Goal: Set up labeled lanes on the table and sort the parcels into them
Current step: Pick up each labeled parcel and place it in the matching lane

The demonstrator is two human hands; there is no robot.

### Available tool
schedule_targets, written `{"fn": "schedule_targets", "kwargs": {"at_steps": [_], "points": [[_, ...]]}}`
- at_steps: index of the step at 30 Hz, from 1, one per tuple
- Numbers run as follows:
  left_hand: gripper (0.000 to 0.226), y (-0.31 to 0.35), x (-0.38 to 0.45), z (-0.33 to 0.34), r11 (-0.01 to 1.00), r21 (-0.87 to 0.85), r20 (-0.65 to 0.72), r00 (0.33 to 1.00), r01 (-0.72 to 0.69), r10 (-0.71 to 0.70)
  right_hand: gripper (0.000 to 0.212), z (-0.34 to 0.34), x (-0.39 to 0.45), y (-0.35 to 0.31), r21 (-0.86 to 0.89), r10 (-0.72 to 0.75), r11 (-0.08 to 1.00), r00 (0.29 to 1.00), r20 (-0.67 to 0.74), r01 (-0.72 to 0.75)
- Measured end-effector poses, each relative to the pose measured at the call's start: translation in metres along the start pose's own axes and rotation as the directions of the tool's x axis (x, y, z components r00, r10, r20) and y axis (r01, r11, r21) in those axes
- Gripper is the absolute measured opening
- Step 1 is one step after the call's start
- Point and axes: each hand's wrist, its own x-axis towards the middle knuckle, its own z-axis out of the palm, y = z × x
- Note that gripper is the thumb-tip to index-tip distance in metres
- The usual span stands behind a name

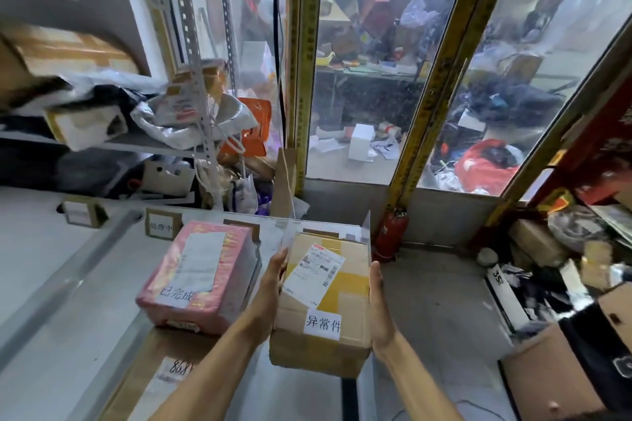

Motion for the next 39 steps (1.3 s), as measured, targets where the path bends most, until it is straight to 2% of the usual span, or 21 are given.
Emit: {"fn": "schedule_targets", "kwargs": {"at_steps": [3,7,11,12,16,19,21,22,25,28,30,31,33,35,37,38,39], "points": [[0.064,-0.003,0.010,0.004,1.000,0.008,-0.001,1.000,0.024,-0.024,0.106,-0.009,0.012,0.001,-0.038,-0.021,0.999,1.000,0.016,0.022],[0.059,-0.014,0.028,0.002,1.000,0.015,-0.016,1.000,0.018,-0.018,0.102,-0.017,0.026,0.002,-0.055,-0.016,0.998,1.000,0.009,0.016],[0.062,-0.033,0.040,0.002,0.993,0.084,-0.062,0.995,0.079,-0.074,0.084,-0.018,0.037,0.016,-0.080,0.049,0.996,0.999,0.021,-0.047],[0.066,-0.042,0.044,0.000,0.992,0.090,-0.068,0.994,0.089,-0.083,0.085,-0.019,0.040,0.025,-0.097,0.055,0.994,0.998,0.006,-0.054],[0.076,-0.066,0.062,-0.008,0.980,0.154,-0.095,0.989,0.127,-0.113,0.121,-0.026,0.063,0.062,-0.161,0.104,0.981,0.995,-0.010,-0.104],[0.072,-0.056,0.055,0.003,0.979,0.174,-0.151,0.985,0.106,-0.080,0.131,-0.001,0.035,0.027,-0.337,0.085,0.936,0.995,-0.053,-0.098],[0.087,-0.054,0.051,0.007,0.970,0.210,-0.155,0.984,0.120,-0.088,0.134,0.006,0.026,0.014,-0.432,0.054,0.899,0.997,-0.045,-0.069],[0.090,-0.055,0.050,0.006,0.973,0.206,-0.138,0.988,0.103,-0.075,0.134,0.009,0.023,0.011,-0.471,0.036,0.880,0.998,-0.045,-0.053],[0.079,-0.039,0.033,0.010,0.963,0.263,-0.105,0.994,0.050,-0.023,0.126,0.019,0.021,0.007,-0.603,-0.046,0.798,0.999,-0.020,0.025],[0.092,-0.021,0.012,0.005,0.960,0.275,-0.075,0.994,-0.051,0.074,0.105,0.039,0.017,0.002,-0.711,-0.113,0.696,0.993,0.023,0.095],[0.074,-0.010,-0.011,-0.011,0.949,0.260,-0.065,0.977,-0.181,0.205,0.101,0.065,0.011,-0.005,-0.746,-0.172,0.641,0.981,0.086,0.178],[0.068,-0.003,-0.025,-0.020,0.938,0.254,-0.073,0.962,-0.236,0.261,0.102,0.082,0.007,-0.009,-0.753,-0.216,0.614,0.968,0.129,0.237],[0.075,0.014,-0.064,-0.044,0.916,0.216,-0.178,0.909,-0.337,0.376,0.101,0.124,-0.003,-0.018,-0.754,-0.301,0.552,0.928,0.219,0.357],[0.086,0.032,-0.110,-0.075,0.866,0.265,-0.322,0.808,-0.423,0.493,0.096,0.173,-0.015,-0.024,-0.759,-0.350,0.444,0.872,0.342,0.476],[0.083,0.042,-0.153,-0.121,0.812,0.349,-0.420,0.697,-0.467,0.581,0.094,0.224,-0.030,-0.025,-0.747,-0.380,0.270,0.780,0.497,0.607],[0.080,0.046,-0.176,-0.147,0.793,0.387,-0.470,0.640,-0.470,0.608,0.087,0.251,-0.038,-0.024,-0.727,-0.395,0.222,0.742,0.542,0.649],[0.078,0.045,-0.198,-0.174,0.778,0.426,-0.519,0.580,-0.461,0.628,0.081,0.278,-0.045,-0.022,-0.702,-0.398,0.239,0.727,0.559,0.671]]}}
